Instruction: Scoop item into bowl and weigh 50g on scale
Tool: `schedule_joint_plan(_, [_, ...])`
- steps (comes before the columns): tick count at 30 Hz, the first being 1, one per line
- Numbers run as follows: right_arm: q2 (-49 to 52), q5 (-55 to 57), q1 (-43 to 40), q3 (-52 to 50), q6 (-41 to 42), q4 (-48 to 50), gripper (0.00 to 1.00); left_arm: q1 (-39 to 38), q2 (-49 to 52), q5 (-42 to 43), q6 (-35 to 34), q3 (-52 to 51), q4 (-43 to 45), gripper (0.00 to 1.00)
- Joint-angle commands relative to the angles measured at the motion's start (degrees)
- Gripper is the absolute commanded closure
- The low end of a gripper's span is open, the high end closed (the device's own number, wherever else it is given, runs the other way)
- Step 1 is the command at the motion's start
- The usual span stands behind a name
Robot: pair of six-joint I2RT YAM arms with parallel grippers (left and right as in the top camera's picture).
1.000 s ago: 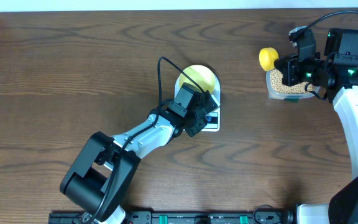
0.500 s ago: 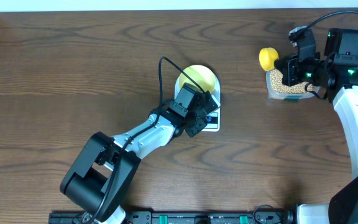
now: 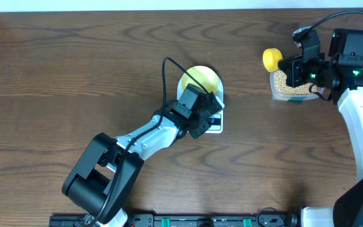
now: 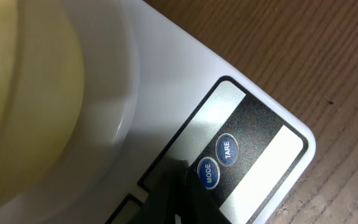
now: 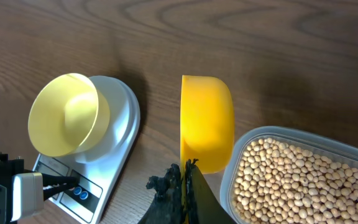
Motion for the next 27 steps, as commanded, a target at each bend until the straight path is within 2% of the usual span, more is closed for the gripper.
schedule_joint_plan(1, [-1.01, -0.15, 0.22, 1.11, -0.74, -0.04, 0.99, 0.02, 5.57, -1.92, 0.55, -2.67, -2.19, 0.93])
schedule_joint_plan(27, [-1.01, -0.15, 0.22, 1.14, -0.76, -0.07, 0.99, -0.13, 5.62, -1.84, -1.20, -2.69, -2.62, 0.92])
